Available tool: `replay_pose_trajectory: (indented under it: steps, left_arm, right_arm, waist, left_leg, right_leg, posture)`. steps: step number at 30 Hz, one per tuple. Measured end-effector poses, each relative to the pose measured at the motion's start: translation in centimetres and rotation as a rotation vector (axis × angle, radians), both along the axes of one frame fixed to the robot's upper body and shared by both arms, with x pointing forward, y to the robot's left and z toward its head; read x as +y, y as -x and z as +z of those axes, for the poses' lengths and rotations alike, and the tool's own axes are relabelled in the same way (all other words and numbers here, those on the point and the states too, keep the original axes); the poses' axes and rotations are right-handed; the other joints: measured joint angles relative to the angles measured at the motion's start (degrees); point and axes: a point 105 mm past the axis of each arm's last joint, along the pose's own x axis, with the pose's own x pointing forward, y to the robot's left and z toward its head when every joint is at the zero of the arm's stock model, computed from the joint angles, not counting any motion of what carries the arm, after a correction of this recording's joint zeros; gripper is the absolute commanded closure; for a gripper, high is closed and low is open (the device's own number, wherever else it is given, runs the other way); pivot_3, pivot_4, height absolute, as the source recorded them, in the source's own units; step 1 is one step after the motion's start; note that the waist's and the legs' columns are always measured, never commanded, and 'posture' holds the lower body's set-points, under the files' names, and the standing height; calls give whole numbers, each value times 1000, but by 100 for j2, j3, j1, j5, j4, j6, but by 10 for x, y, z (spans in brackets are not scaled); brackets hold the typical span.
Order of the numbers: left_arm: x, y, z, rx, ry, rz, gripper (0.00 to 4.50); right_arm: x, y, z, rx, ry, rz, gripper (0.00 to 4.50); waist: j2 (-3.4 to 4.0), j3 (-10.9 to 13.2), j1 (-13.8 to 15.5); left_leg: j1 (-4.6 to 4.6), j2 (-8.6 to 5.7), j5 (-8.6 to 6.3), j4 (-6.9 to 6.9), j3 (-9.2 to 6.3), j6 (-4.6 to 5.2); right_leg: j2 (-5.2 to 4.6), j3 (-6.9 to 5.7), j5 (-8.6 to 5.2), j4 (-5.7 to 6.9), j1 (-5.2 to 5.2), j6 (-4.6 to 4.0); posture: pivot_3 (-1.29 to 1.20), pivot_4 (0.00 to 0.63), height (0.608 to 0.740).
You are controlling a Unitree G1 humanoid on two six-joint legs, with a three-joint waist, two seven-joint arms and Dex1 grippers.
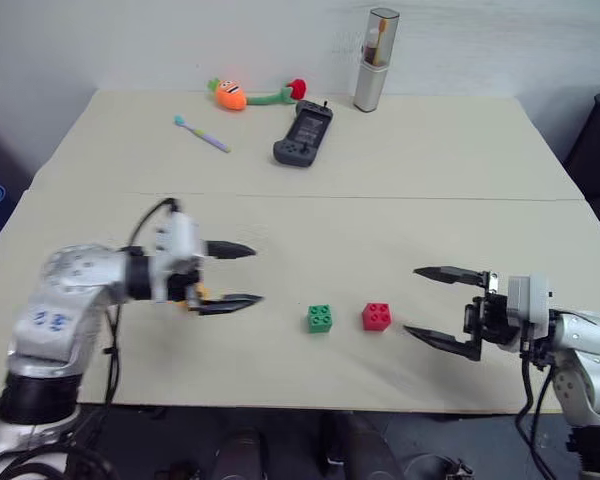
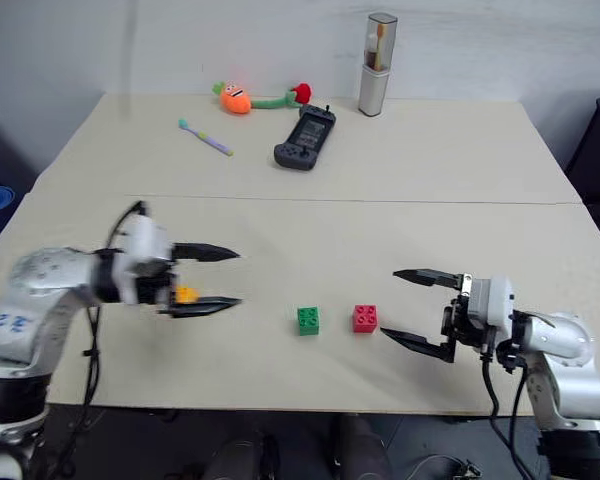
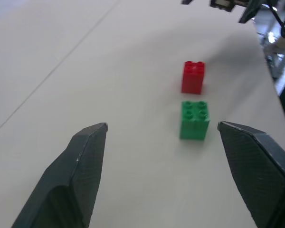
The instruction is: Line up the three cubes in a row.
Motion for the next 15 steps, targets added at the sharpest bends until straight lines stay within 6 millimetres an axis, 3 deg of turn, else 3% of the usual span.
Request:
replay_pose_trajectory:
  steps: [3,9,12,15]
  left_arm:
    - [62,3,-16,22,-5,218,15]
    - [144,37,-41,146,1,497,15]
    - [158,48,-52,198,8,544,15]
    - [153,48,-56,207,0,509,15]
  right_arm:
    - [10,-1,0,-19,-16,24,0]
    - [25,0,0,12,-32,88,0]
    - [31,2,2,27,-28,121,0]
    - [32,1,6,5,-27,125,0]
  waist:
    - [-1,0,-25]
    - [-1,0,-8]
    - [-1,0,20]
    - [-4,-2,35]
  left_leg:
    - [-1,3,-5,-2,0,1]
    - [-4,6,-32,-5,-4,26]
    - [-7,2,-39,-5,-11,31]
    - [-9,2,-46,-5,-15,38]
  right_leg:
    - [-2,-2,0,-3,-1,-1]
    - [-15,-9,-2,-8,-3,-4]
    - [-27,-16,-2,-11,-2,-5]
    - [-30,-23,-2,-11,-2,-6]
  posture:
    - [0,150,740]
    - [0,150,740]
    - [0,150,740]
    - [0,150,740]
